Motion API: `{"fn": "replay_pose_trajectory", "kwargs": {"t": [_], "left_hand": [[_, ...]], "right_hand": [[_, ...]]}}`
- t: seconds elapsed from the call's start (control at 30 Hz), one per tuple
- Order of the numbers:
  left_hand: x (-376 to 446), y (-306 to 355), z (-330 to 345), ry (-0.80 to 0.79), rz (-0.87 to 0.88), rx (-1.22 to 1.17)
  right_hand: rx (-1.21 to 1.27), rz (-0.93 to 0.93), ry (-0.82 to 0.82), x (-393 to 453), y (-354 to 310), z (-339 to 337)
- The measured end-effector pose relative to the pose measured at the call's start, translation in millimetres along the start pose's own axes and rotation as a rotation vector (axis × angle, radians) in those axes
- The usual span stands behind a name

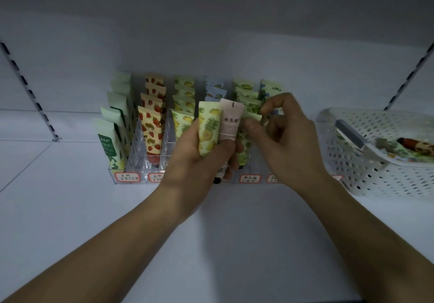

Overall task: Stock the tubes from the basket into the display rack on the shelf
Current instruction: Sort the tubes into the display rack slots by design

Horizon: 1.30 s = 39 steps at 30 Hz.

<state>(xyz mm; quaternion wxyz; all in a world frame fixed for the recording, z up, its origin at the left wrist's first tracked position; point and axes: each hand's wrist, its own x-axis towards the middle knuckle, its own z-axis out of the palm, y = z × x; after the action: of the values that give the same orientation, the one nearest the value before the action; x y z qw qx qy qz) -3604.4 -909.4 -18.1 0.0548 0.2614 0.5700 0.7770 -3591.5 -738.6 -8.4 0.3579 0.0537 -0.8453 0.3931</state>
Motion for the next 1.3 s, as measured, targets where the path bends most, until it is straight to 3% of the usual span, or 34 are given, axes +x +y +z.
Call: {"fn": "replay_pose_trajectory", "kwargs": {"t": [0.1, 0.2, 0.3, 0.47, 0.7, 0.83, 0.97, 1.07, 1.17, 1.3], "left_hand": [[1, 1, -3, -0.03, 0.065, 0.096], [0, 1, -3, -0.054, 0.088, 0.168], [-1, 1, -2, -0.092, 0.079, 0.215], [0, 5, -5, -0.098, 0.011, 0.08], [3, 6, -7, -0.012, 0.058, 0.171], [3, 7, -8, 0.017, 0.071, 0.191], [0, 5, -6, 0.0, 0.061, 0.197], [-2, -3, -10, -0.042, 0.15, 0.429], [-5, -10, -12, -0.125, 0.329, 0.771], [-4, -14, -15, -0.194, 0.389, 0.916]], "right_hand": [[0.374, -0.025, -0.084, 0, -16, -4], [0.562, 0.0, -0.254, -4, -27, -2], [0.638, 0.045, -0.244, -1, -26, -2], [0.769, 0.102, -0.195, 5, -19, -11], [0.679, 0.111, -0.141, 4, -20, -8], [0.513, 0.027, -0.139, 3, -23, -9], [0.646, 0.126, -0.042, 9, -20, -15], [0.71, 0.254, 0.171, 21, -12, -32], [0.556, 0.207, 0.365, 31, 6, -51], [0.245, 0.152, 0.375, 35, 32, -57]]}}
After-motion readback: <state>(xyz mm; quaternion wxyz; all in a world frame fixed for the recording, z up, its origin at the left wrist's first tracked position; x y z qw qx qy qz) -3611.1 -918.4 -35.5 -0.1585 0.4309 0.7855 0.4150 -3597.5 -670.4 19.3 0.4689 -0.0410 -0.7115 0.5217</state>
